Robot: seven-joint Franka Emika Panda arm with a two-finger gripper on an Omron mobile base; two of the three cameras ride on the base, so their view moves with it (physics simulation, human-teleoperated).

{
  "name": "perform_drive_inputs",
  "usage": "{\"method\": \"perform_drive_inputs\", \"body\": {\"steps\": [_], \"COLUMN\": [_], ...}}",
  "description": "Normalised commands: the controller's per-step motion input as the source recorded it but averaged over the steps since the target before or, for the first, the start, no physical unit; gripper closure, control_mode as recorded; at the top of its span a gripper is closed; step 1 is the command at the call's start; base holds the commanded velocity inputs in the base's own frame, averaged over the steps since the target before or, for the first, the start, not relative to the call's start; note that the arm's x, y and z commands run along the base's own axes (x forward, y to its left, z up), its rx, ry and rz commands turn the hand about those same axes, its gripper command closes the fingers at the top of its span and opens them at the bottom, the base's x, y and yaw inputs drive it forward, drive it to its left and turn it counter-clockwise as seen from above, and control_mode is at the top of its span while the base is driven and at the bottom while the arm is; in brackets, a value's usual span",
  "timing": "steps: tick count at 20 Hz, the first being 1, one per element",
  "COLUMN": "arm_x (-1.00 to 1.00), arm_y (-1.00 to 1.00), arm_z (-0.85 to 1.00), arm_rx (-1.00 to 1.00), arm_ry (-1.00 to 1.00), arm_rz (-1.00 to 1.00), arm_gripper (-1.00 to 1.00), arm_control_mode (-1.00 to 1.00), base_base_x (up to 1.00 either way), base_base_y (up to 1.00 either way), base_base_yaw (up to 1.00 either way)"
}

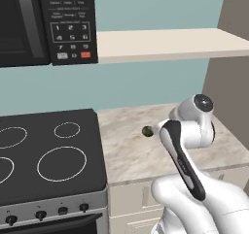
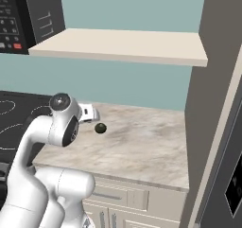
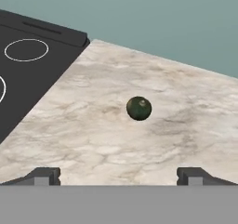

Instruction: Place the beer on the top shelf of the fridge to keep it out of children's reach, and place the cucumber and squash on lower shelves for easy access.

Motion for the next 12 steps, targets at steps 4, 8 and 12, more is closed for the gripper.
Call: {"method": "perform_drive_inputs", "body": {"steps": [4, 8, 12], "arm_x": [0.36, 0.37, 0.35], "arm_y": [0.0, 0.0, 0.0], "arm_z": [-0.23, -0.17, -0.15], "arm_rx": [0.05, 0.04, 0.01], "arm_ry": [0.0, 0.01, 0.03], "arm_rz": [-0.07, -0.07, -0.06], "arm_gripper": [-1.0, -1.0, -1.0], "arm_control_mode": [-1.0, -1.0, -1.0], "base_base_x": [0.0, 0.0, 0.0], "base_base_y": [0.0, 0.0, 0.0], "base_base_yaw": [0.0, 0.0, 0.0]}}
